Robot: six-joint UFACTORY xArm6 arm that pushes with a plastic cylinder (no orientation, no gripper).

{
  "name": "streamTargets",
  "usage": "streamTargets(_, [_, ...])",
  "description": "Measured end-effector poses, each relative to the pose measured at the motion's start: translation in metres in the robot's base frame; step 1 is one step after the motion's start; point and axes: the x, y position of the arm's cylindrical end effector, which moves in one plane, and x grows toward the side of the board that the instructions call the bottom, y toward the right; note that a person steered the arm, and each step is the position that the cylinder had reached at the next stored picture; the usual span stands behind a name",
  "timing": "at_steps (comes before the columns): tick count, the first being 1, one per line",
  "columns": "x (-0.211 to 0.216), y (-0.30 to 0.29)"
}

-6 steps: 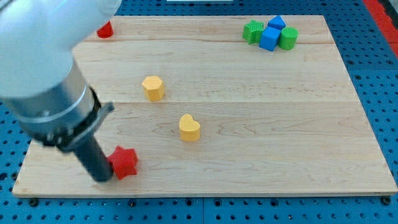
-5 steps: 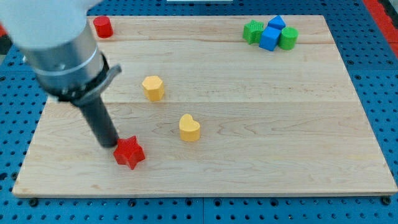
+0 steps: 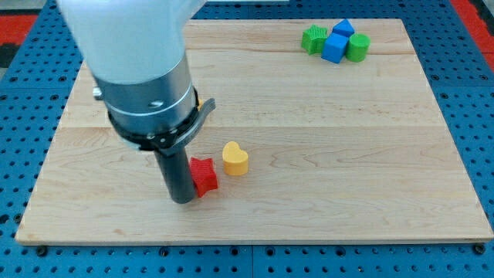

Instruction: Push the red star closer to the yellow hexagon

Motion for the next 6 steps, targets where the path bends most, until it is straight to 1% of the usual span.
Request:
streamTargets(1, [-0.005, 0.020])
streamTargets(2, [-0.005, 0.059])
streamTargets(3, [-0.018, 0.075])
streamTargets(5, [-0.064, 0.076])
streamTargets(6, [-0.076, 0.060])
